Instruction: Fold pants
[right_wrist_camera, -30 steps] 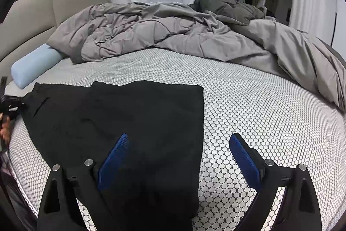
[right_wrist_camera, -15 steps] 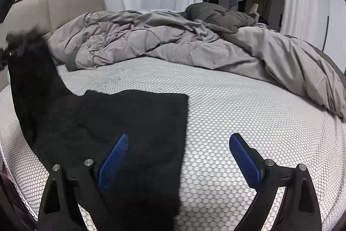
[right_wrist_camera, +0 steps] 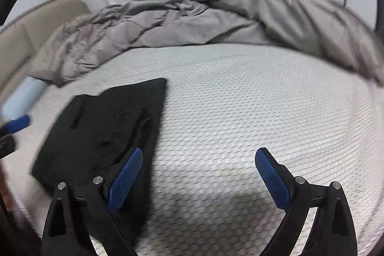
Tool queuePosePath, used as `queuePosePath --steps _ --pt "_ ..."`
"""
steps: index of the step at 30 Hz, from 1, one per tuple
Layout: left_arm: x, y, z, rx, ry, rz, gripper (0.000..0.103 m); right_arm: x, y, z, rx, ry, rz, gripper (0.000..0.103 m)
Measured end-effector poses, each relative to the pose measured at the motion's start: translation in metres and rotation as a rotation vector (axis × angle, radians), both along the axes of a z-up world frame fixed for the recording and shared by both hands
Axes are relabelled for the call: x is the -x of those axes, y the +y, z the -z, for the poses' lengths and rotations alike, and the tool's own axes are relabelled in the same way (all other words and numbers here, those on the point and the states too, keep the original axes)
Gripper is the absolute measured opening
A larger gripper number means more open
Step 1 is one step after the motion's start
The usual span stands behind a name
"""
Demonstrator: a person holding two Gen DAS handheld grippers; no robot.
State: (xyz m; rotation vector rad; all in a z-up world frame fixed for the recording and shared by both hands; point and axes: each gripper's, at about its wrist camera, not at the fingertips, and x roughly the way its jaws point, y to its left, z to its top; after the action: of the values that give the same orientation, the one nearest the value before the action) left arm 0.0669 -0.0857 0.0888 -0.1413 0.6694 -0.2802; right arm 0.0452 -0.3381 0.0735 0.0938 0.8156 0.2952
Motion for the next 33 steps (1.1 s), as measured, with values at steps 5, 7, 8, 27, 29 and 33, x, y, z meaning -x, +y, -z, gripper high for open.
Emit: queuePosePath --steps 5,7,8,27,29,33 --pt "-0.021 0.067 0.041 0.004 0.061 -0.231 0.078 -0.003 0.018 0.013 -0.231 0.125 -0.184 0.080" --pt "-0.029 0.088 0.049 0.085 0.089 -0.282 0.077 -0.009 0.027 0.025 -0.267 0.193 -0.215 0.078" --pt "-0.028 0.096 0.053 0.122 0.106 -0.288 0.077 -0.010 0.030 0.030 -0.268 0.212 -0.217 0.075" --pt "-0.005 0.124 0.047 0.101 0.103 -0.285 0.077 -0.016 0.037 0.030 -0.306 0.242 -0.246 0.068" --pt "-0.005 0.123 0.046 0.097 0.103 -0.283 0.077 -0.013 0.038 0.023 -0.332 0.219 -0.267 0.068" --pt "-0.006 0.121 0.048 0.092 0.112 -0.276 0.077 -0.014 0.042 0.025 -0.353 0.214 -0.308 0.068"
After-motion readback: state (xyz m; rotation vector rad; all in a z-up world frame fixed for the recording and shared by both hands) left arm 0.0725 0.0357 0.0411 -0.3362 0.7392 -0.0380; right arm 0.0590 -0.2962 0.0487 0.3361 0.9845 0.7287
